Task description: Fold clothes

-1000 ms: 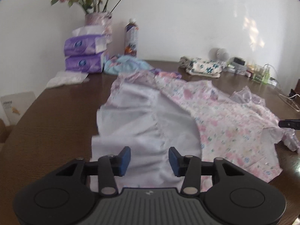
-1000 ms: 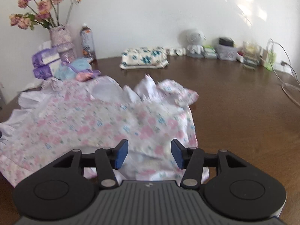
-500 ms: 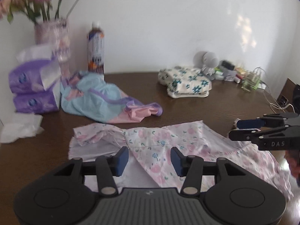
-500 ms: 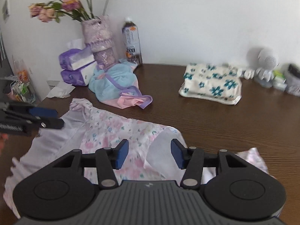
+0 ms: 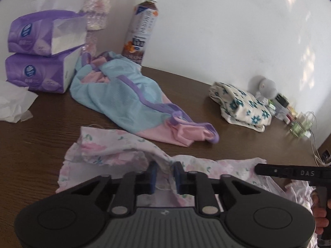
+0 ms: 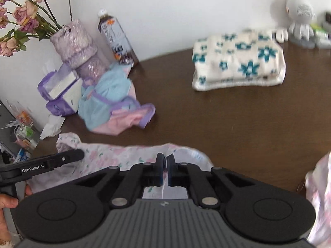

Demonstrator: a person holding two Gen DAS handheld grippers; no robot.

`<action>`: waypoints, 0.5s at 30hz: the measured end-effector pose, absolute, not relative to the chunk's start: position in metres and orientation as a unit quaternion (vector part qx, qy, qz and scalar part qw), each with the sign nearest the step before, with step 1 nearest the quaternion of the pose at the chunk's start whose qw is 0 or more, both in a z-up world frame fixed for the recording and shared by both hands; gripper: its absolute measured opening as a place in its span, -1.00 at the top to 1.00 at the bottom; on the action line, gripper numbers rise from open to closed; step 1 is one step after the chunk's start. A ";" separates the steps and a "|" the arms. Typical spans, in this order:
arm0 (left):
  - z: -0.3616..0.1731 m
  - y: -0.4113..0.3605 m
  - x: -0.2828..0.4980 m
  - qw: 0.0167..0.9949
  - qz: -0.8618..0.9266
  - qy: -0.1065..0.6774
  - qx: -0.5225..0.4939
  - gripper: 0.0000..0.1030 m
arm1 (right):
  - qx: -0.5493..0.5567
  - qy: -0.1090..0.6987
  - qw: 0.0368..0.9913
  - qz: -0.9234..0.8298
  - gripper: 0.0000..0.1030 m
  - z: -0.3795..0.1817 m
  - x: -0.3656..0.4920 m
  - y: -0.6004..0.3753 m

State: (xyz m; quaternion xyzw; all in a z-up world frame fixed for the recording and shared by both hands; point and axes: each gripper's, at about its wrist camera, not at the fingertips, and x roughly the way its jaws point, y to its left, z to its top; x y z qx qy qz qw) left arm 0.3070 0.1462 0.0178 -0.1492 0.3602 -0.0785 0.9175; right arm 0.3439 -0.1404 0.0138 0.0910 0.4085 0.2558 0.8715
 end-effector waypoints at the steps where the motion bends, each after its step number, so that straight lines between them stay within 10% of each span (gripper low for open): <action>1: 0.015 0.149 0.308 0.917 -0.076 0.359 -0.158 0.71 | 0.089 0.403 0.874 0.255 0.94 0.014 0.346 -0.140; 11: 0.009 0.158 0.309 0.917 -0.069 0.350 -0.180 0.73 | 0.033 0.372 0.895 0.244 0.89 0.001 0.347 -0.130; 15: 0.027 0.157 0.301 0.918 -0.076 0.356 -0.157 0.19 | 0.033 0.365 0.904 0.220 0.36 0.016 0.340 -0.141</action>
